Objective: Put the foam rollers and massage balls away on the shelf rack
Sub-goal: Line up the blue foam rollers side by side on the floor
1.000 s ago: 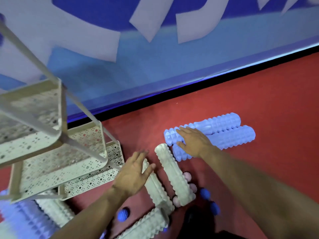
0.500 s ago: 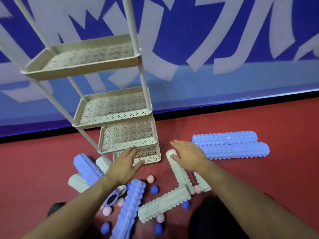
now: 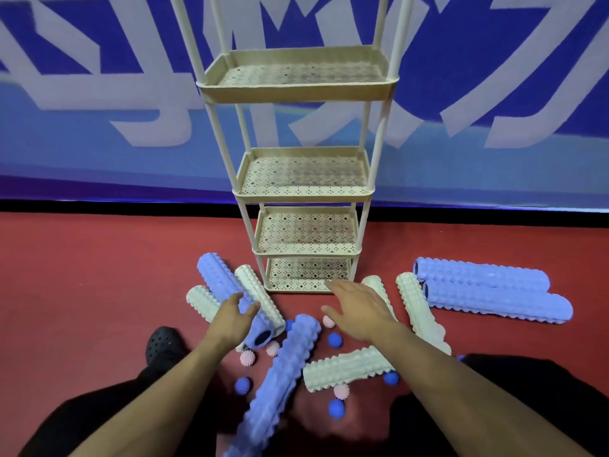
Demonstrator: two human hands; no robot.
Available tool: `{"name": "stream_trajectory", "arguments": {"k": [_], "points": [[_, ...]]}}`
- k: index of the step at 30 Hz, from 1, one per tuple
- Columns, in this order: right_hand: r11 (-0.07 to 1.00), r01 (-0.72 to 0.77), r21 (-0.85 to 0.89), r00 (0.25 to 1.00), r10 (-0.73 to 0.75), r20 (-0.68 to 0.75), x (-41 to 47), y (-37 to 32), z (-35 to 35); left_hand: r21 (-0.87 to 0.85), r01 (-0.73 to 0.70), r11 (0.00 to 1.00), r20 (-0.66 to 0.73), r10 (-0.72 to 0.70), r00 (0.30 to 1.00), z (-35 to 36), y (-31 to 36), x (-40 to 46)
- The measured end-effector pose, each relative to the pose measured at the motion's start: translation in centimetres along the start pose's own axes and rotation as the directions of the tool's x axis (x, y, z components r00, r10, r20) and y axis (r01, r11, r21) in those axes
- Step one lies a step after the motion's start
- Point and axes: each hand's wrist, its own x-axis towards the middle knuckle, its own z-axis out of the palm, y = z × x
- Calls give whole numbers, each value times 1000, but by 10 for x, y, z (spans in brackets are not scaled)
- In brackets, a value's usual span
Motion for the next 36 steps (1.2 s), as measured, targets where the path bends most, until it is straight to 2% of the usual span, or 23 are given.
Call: {"name": "stream_trajectory", "arguments": {"k": [6, 12, 17, 20, 24, 26, 33, 36], "points": [[1000, 23, -12, 996, -22, 83, 34, -14, 35, -197, 281, 939, 56, -276, 960, 21, -54, 33], [999, 40, -17, 986, -36, 162, 76, -14, 68, -285, 435, 854, 63, -436, 898, 53, -80, 74], [997, 58, -48, 974, -46, 222, 105, -6, 88, -359, 571, 738, 110, -574, 812, 74, -99, 114], [993, 78, -87, 970, -56, 236, 121, -1, 98, -362, 608, 707, 162, -595, 788, 87, -110, 137], [996, 71, -60, 957, -51, 284, 134, 5, 107, -476, 677, 562, 228, -664, 712, 102, -121, 163], [995, 80, -52, 955, -62, 289, 133, 8, 111, -514, 679, 524, 249, -666, 703, 109, -125, 168], [998, 64, -26, 956, -53, 290, 126, 8, 110, -489, 710, 506, 341, -639, 690, 108, -116, 155], [997, 73, -37, 956, -60, 288, 119, 1, 99, -509, 701, 499, 312, -652, 691, 90, -118, 149]]}}
